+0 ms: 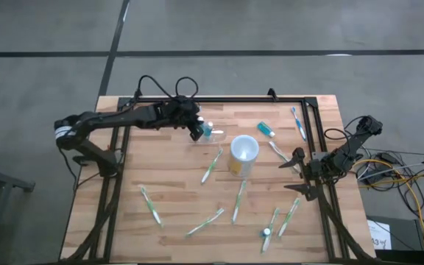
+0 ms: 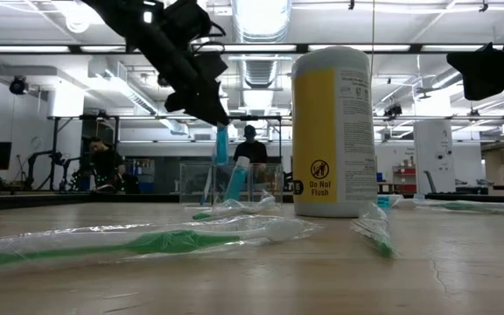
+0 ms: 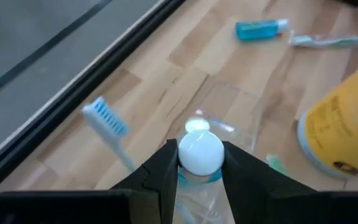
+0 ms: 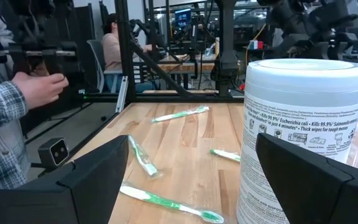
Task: Pick & Place toothbrushing station
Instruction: Put the blue mouthwash into the middle section of the transparent organizer
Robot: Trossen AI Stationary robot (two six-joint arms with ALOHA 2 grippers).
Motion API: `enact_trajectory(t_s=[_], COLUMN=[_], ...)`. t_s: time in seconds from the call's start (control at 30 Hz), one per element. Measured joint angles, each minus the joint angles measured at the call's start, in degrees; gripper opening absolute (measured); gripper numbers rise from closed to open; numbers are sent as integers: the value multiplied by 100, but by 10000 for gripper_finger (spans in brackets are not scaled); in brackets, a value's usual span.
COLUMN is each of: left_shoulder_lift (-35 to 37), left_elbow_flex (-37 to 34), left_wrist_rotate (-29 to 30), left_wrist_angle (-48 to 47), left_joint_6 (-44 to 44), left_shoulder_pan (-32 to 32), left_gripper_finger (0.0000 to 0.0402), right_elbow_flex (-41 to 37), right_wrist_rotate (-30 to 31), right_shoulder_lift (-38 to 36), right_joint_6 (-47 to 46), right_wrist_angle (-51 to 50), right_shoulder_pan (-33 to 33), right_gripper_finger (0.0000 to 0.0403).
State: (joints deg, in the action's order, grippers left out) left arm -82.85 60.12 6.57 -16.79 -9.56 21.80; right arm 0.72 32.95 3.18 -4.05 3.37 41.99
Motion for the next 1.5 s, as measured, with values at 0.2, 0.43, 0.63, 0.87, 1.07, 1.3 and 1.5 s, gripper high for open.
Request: enact_trajectory(t_s=[0.2,0.43,0.63,0.87,1.07,1.3,1.5], left_shoulder_lift=[-22,-270,-464,-557,-760,-816,-809], left_elbow_flex=[-32,-39,-42,-44,-48,-46,-46], left_wrist_rotate=[-67,-359,-455,-456,-457,-457,-459], left_wrist_angle=[-157,-228,-198,-253,-363,-384,-417], left_joint_6=[-264,-402,-406,-410,-561,-559,-595], left_shoulder_pan=[-1,-2,-2,-2,-2,-2,-2], left_gripper_finger=[115,115,115,115,115,115,119], right_elbow_flex=[1,0,1,-1,-1,1,-1], right_wrist_rotate=[0,0,0,0,0,0,0], right_shoulder_lift=[0,0,0,0,4,4,4], right_joint_6=[0,0,0,0,0,0,0], right_wrist_angle=[0,0,1,1,0,1,1], right_shoulder_pan=[1,0,1,1,1,0,1], right_gripper_finger=[349,345,344,350,344,346,349])
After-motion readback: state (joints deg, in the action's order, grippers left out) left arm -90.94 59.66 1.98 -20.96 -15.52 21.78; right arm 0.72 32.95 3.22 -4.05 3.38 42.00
